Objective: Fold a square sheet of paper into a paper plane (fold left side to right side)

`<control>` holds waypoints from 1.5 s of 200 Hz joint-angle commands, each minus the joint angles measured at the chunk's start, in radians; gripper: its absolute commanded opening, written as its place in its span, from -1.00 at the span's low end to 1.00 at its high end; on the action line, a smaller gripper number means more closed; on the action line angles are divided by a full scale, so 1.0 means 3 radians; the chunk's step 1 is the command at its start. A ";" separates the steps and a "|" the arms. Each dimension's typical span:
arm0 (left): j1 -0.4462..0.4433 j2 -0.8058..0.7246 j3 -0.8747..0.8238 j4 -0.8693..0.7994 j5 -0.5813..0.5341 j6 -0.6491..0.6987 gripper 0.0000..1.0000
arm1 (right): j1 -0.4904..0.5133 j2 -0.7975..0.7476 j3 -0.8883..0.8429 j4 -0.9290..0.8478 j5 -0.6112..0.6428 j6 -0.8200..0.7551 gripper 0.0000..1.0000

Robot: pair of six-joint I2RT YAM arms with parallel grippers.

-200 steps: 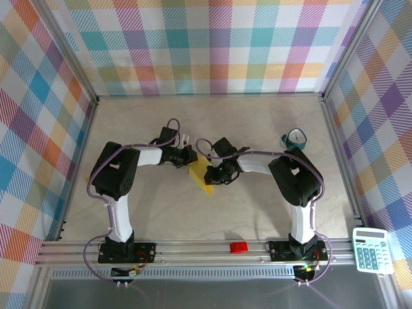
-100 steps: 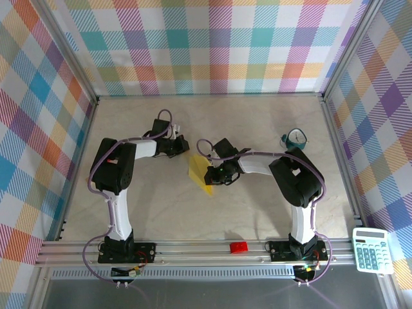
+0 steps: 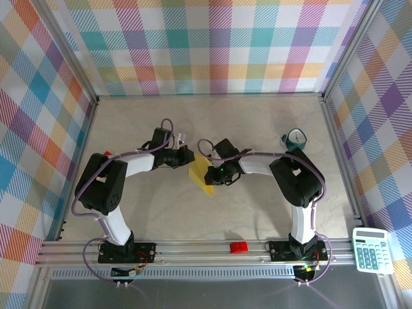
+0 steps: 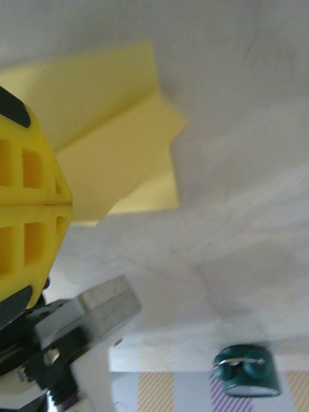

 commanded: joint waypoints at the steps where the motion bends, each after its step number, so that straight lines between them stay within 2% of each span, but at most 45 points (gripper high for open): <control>1: -0.0097 0.0180 0.0055 0.0138 0.0151 -0.0088 -1.00 | 0.0022 0.0297 -0.0229 -0.0546 0.0358 0.0020 -1.00; 25: -0.0147 0.0345 0.0176 0.0150 0.0146 -0.0105 -1.00 | 0.0023 0.0293 -0.0234 -0.0544 0.0329 0.0006 -1.00; 93: -0.0168 0.0569 0.0268 -0.0339 -0.0295 0.0141 -1.00 | 0.0022 0.0123 -0.0114 -0.0479 0.0038 0.0040 -1.00; 137: -0.0172 0.0596 0.0180 -0.0411 -0.0335 0.0157 -1.00 | 0.0013 -0.0133 0.0117 -0.0398 -0.0188 0.0109 -1.00; 197: -0.0173 0.0541 0.0117 -0.0397 -0.0322 0.0175 -1.00 | -0.0094 -0.0089 0.0110 0.0249 -0.0449 0.0338 -1.00; 257: -0.0173 0.0537 0.0101 -0.0379 -0.0330 0.0150 -1.00 | -0.0096 0.0213 0.0428 0.0142 -0.0194 0.0224 -1.00; 300: -0.0173 0.0543 0.0112 -0.0412 -0.0370 0.0132 -1.00 | -0.0094 0.0375 0.0553 0.0025 -0.0170 0.0165 -1.00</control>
